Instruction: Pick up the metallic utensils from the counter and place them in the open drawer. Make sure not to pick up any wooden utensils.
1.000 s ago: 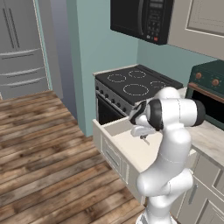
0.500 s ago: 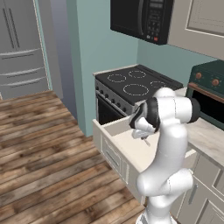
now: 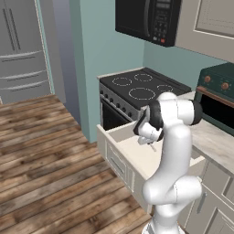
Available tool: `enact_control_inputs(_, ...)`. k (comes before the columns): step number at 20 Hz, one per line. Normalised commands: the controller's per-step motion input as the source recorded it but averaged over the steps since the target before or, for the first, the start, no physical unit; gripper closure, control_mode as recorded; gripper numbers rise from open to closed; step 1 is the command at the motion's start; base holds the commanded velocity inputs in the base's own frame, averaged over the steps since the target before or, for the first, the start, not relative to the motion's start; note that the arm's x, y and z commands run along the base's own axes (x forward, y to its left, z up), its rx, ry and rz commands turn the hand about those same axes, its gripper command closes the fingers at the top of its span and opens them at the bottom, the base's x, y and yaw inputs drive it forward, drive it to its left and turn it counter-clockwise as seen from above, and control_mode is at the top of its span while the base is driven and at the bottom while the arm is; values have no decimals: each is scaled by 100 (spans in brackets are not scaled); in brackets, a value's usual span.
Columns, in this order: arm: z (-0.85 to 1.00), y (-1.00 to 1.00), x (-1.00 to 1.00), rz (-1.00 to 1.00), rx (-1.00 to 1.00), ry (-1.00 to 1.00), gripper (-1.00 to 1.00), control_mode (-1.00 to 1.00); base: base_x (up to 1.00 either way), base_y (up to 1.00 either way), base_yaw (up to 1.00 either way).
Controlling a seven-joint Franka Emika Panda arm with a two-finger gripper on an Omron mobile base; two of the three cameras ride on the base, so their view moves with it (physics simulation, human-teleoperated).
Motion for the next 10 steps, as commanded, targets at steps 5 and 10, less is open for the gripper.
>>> enact_control_inputs(5,-23,0,15,0,-3,-4,100,-100,0,0,0)
enact_control_inputs(10,-8,0,1,0,-1,-1,100,-100,0,0,0)
